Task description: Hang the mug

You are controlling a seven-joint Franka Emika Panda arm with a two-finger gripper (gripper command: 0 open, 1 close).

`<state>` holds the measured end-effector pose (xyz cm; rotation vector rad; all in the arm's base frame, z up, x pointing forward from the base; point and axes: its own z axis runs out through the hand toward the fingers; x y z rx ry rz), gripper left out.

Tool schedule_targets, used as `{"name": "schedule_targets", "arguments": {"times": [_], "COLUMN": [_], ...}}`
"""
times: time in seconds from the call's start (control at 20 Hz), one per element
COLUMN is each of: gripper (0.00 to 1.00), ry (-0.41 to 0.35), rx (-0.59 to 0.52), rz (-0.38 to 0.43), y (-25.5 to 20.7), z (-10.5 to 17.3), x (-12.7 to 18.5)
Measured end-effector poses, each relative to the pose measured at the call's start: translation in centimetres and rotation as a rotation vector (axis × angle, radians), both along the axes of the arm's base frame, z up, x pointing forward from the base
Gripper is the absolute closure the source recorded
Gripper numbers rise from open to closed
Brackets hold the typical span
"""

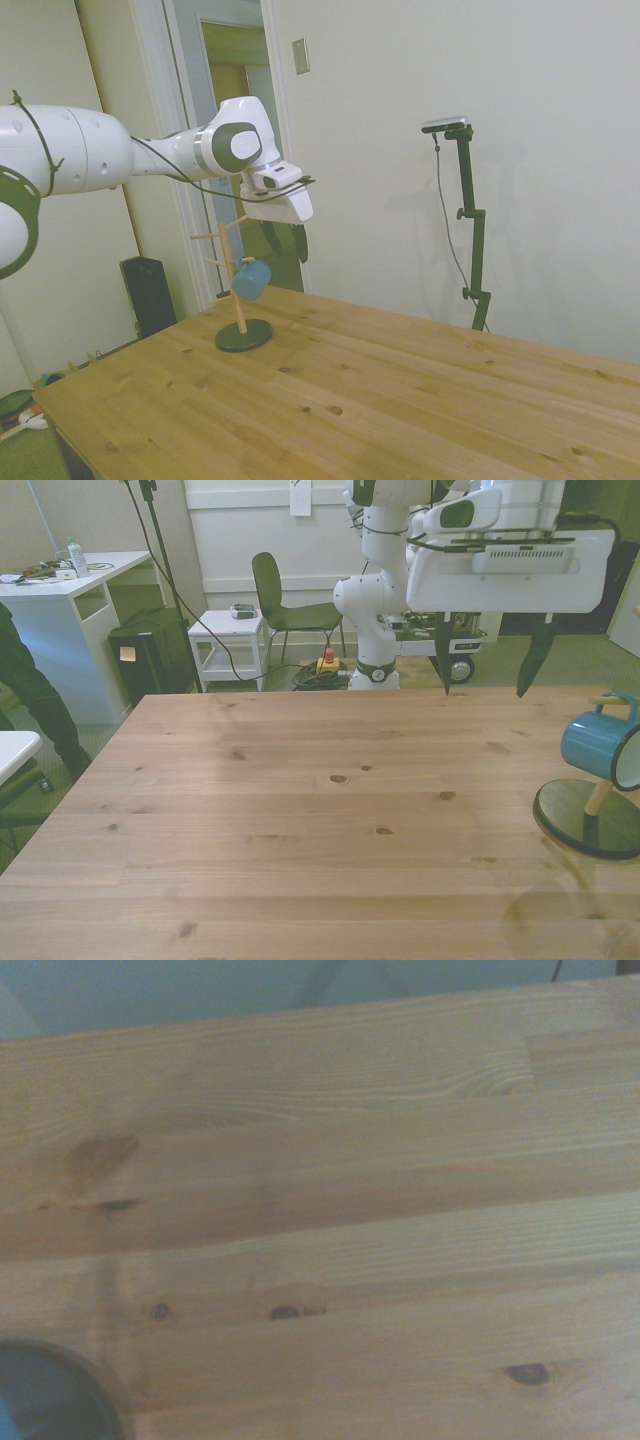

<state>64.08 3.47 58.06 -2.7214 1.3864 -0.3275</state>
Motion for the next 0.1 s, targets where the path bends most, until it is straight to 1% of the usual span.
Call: {"name": "schedule_targets", "arguments": {"times": [0.1], "gripper": [0.0], "ry": [0.003], "rx": [0.01], "rz": [0.007], "y": [-0.76], "z": [-1.72], "x": [-1.14]}}
